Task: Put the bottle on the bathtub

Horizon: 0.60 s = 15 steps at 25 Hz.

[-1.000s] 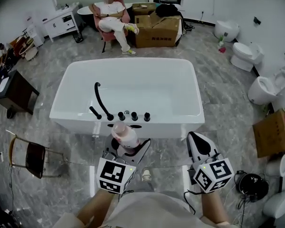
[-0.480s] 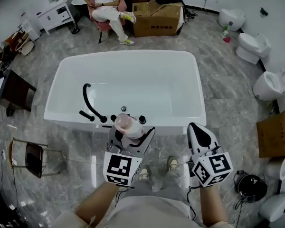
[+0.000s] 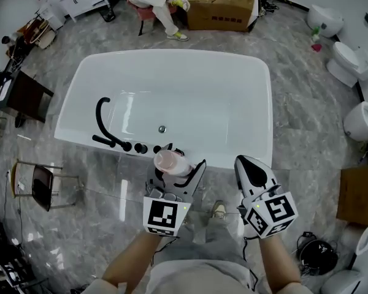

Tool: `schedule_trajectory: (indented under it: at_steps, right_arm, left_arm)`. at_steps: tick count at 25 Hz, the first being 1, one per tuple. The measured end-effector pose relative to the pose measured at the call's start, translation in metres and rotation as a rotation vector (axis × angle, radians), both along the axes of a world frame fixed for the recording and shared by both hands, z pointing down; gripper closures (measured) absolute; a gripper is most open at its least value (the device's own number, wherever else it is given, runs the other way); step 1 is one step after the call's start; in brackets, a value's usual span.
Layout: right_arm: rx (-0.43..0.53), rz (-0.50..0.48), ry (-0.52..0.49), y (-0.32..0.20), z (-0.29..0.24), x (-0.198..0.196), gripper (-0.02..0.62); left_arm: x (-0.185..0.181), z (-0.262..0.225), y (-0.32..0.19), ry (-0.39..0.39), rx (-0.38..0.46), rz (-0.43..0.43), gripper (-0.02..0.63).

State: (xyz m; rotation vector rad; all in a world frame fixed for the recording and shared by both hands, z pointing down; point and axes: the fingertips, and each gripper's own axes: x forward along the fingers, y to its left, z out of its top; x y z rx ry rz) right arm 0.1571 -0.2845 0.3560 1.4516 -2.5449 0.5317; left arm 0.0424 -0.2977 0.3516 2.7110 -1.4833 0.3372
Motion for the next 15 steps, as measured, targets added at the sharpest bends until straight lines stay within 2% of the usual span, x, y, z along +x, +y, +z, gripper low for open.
schedule_trajectory:
  at_steps: [3,7,11,15]
  right_arm:
    - [0.002,-0.032,0.012,-0.016,0.023,0.005,0.568]
    - [-0.031,-0.013,-0.006,-0.037,0.063,0.012,0.568]
    - [-0.068,-0.017,-0.008,-0.046,0.106,0.009,0.568]
    - [-0.101,-0.017,0.002,-0.052,0.149,0.011,0.568]
  left_arm:
    - [0.011,0.032,-0.011,-0.018,0.006,0.006,0.238]
    - [0.023,0.069,-0.030,0.011,0.044,-0.004,0.239]
    - [0.033,0.117,-0.039,-0.035,0.065,0.044,0.239]
    - [0.045,0.161,-0.046,-0.043,0.068,0.081,0.239]
